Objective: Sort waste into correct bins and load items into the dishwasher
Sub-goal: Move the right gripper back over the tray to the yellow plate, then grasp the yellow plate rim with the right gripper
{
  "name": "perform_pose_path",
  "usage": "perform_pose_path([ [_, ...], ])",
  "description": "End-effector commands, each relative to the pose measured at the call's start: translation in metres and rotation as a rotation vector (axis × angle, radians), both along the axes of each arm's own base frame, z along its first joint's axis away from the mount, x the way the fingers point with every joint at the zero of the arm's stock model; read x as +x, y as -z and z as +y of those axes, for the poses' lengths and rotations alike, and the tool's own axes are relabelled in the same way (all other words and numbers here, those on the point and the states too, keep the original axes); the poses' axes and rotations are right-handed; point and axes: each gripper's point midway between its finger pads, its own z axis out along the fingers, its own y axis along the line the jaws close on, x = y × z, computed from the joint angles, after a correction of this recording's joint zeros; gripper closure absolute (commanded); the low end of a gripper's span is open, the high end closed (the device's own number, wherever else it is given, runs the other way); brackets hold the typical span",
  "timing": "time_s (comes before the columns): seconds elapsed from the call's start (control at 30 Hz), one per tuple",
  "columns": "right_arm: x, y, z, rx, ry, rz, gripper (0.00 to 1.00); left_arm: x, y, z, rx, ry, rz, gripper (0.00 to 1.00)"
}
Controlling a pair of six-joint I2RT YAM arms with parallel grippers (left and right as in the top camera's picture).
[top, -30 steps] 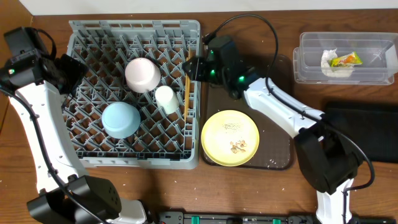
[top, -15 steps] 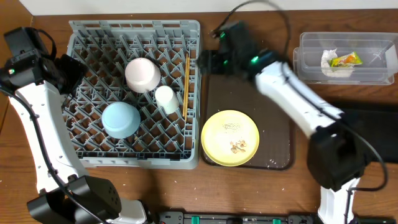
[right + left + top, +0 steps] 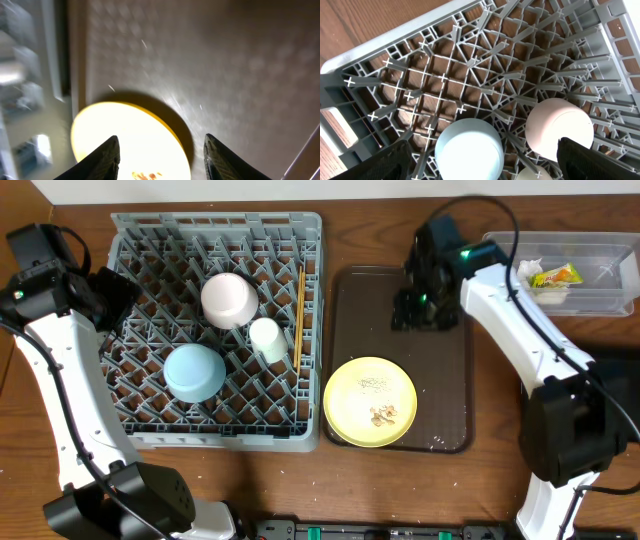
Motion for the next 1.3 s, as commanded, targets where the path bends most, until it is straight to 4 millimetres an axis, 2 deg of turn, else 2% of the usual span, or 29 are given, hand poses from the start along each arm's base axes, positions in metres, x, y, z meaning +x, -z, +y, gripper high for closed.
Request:
perform_pose_path([
  [0.0,-0.02,0.021,0.0,-0.031,-0.05,0.048,0.51,-0.001,0.001,0.001,-0.001,-0.011,0.005,0.07],
  [0.2,-0.047,0.049,0.002,-0.055,-0.082,0.115,0.64,-0.001,0.001,0.001,-0.001,-0.011,0.005,0.07],
  [0.47,-0.08,0.078,0.012,-0.081,-0.148,0.159,0.64,-0.001,0.001,0.001,-0.001,-0.011,0.005,0.07],
  [0.53,-0.084,0.083,0.011,-0.104,-0.153,0.16,0.69,-0.001,0.001,0.001,-0.001,-0.011,0.005,0.07],
  [0.57,-0.084,0.086,0.006,-0.14,-0.132,0.157,0.74,-0.001,0.001,0.001,-0.001,-0.011,0.005,0.07],
  [0.67,-0.078,0.091,-0.011,-0.252,-0.06,0.127,0.76,-0.001,0.001,0.001,-0.001,-0.012,0.005,0.07],
  [0.87,-0.072,0.091,-0.019,-0.264,-0.043,0.114,0.78,-0.001,0.001,0.001,-0.001,-0.011,0.005,0.07],
  [1.07,-0.059,0.088,-0.039,-0.299,0.006,0.099,0.72,-0.001,0.001,0.001,-0.001,-0.012,0.005,0.07],
  [1.27,-0.036,0.082,-0.083,-0.441,0.081,0.035,0.67,-0.001,0.001,0.001,-0.001,-0.011,0.005,0.07],
])
